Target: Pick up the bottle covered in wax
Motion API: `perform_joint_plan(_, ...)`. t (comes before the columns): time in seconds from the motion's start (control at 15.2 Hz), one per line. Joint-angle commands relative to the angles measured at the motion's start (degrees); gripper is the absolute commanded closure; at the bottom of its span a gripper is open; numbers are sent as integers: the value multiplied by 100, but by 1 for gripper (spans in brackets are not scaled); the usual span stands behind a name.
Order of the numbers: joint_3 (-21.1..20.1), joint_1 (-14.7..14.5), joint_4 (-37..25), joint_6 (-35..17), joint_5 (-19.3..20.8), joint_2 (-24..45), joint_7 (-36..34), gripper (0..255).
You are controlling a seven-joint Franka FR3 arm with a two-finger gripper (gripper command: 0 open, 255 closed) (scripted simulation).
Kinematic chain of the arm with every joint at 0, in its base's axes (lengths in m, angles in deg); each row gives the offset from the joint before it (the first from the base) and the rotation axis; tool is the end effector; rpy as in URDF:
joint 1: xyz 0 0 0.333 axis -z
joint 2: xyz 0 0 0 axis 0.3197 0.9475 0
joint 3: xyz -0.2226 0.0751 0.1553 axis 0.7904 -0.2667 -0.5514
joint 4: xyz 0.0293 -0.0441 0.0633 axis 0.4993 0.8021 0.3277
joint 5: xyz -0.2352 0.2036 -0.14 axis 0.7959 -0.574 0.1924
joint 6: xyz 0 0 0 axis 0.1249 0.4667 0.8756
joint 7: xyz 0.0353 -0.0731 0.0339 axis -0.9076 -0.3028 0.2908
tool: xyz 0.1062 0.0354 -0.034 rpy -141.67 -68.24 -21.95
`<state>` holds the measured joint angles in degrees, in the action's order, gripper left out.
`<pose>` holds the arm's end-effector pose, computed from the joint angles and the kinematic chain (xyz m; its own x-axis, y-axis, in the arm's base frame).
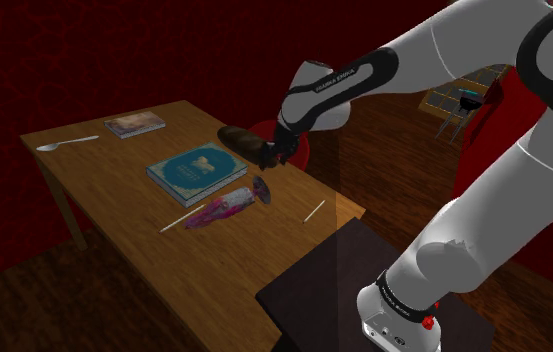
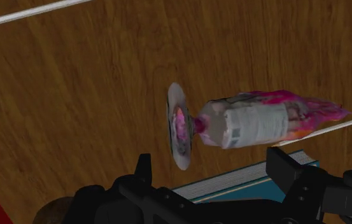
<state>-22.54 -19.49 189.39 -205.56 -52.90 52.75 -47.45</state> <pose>0.4475 0.0011 0.3223 0.9916 -0.0432 0.1221 -0.0313 -0.9947 -0.0980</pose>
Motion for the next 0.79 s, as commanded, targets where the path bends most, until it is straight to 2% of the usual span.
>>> perform_joint_plan(0.0,-19,-27,-149,-333,-70,475,41,0)
perform_joint_plan(0.13,-23,-24,-313,-562,-142,871,122,0)
perform_joint_plan(0.73,-86,-4,-270,-1132,-348,1404,318,0)
